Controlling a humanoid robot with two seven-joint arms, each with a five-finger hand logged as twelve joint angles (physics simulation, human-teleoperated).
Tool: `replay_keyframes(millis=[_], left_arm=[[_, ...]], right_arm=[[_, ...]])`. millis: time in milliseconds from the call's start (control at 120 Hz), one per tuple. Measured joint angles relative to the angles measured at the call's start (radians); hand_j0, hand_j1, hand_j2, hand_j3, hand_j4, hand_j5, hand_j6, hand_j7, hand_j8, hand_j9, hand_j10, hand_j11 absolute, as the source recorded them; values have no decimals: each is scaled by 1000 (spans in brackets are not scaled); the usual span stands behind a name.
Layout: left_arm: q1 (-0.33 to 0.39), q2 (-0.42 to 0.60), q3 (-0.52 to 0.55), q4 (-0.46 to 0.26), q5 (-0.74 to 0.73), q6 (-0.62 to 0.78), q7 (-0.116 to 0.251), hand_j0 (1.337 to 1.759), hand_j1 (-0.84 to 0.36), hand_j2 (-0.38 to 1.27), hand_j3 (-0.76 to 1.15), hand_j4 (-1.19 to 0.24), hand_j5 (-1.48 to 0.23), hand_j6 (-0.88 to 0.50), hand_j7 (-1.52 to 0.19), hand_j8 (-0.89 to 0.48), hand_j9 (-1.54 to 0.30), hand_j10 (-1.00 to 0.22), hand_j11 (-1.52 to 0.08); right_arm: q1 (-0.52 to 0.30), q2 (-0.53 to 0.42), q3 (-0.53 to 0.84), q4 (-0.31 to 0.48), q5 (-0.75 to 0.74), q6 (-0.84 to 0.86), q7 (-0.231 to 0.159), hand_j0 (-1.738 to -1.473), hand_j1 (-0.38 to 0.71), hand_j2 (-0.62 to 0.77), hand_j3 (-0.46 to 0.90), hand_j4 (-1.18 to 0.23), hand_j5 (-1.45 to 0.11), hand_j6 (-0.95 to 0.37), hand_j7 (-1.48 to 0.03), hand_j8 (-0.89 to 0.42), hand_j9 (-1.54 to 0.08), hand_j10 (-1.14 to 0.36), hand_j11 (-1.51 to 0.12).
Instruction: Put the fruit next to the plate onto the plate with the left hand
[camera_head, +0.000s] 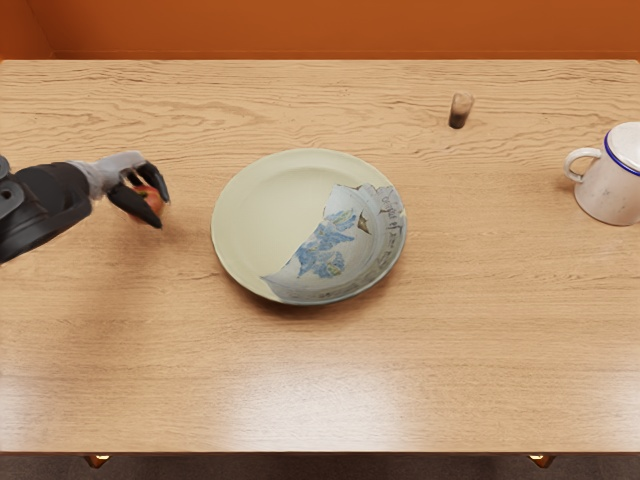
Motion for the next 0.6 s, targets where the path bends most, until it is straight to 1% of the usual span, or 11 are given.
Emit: replay_keyframes(millis=[125,267,317,342,392,433,492,500,550,575,600], left_arm=[[-10,28,-97,16,-142,-9,0,1644,-323,282,0,-802,-1170,-389,-1147,-262,-1141,-448,-1160],[-11,17,-210,21,-310,-69,1,1644,-269,249,0,-809,-1169,-435,-1148,-306,-1147,-487,-1163],[-11,1,-240,21,-357,-102,1,1644,-248,243,0,-810,-1169,-438,-1147,-319,-1150,-494,-1165],[-13,-26,-251,22,-372,-113,1,1644,-262,263,0,-817,-1157,-449,-1137,-338,-1144,-506,-1168],[-20,-94,-268,22,-398,-129,1,1644,-228,262,0,-819,-1165,-461,-1145,-357,-1152,-527,-1174],[-21,-139,-276,22,-415,-138,1,1645,-202,331,0,-818,-1180,-469,-1156,-380,-1158,-553,-1177],[-21,-173,-283,22,-431,-146,1,1647,-249,391,0,-814,-1207,-435,-1172,-343,-1159,-513,-1172],[-21,-177,-284,22,-432,-147,1,1648,-263,436,0,-815,-1208,-435,-1171,-348,-1158,-511,-1171],[-21,-191,-286,22,-437,-152,1,1649,-284,470,0,-816,-1217,-445,-1172,-333,-1157,-509,-1167],[-21,-200,-287,22,-437,-154,1,1650,-287,449,0,-817,-1219,-437,-1170,-337,-1155,-502,-1164],[-22,-205,-288,22,-437,-155,2,1651,-314,501,0,-816,-1225,-440,-1173,-339,-1157,-494,-1160]], right_arm=[[0,0,0,0,0,0,0,-1658,-322,-5,0,-22,-29,-23,-29,-22,-29,-22,-29],[0,0,0,0,0,0,0,-1658,-322,-5,0,-22,-29,-22,-29,-22,-29,-22,-29],[0,0,0,0,0,0,0,-1658,-322,-5,0,-22,-29,-22,-29,-22,-29,-22,-29],[0,0,0,0,0,0,0,-1658,-322,-5,0,-22,-29,-22,-29,-22,-29,-22,-29],[0,0,0,0,0,0,0,-1658,-322,-5,0,-22,-29,-22,-29,-22,-29,-22,-29],[0,0,0,0,0,0,0,-1658,-322,-5,0,-22,-29,-23,-29,-22,-29,-22,-29],[0,0,0,0,0,0,0,-1658,-322,-5,0,-23,-29,-23,-29,-23,-29,-22,-29],[0,0,0,0,0,0,0,-1658,-322,-5,0,-23,-29,-23,-29,-23,-29,-22,-29],[0,0,0,0,0,0,0,-1658,-322,-5,0,-23,-29,-23,-29,-23,-29,-22,-29],[0,0,0,0,0,0,0,-1658,-322,-5,0,-22,-29,-23,-29,-22,-29,-22,-29],[0,0,0,0,0,0,0,-1658,-322,-5,0,-22,-29,-23,-29,-22,-29,-22,-29]])
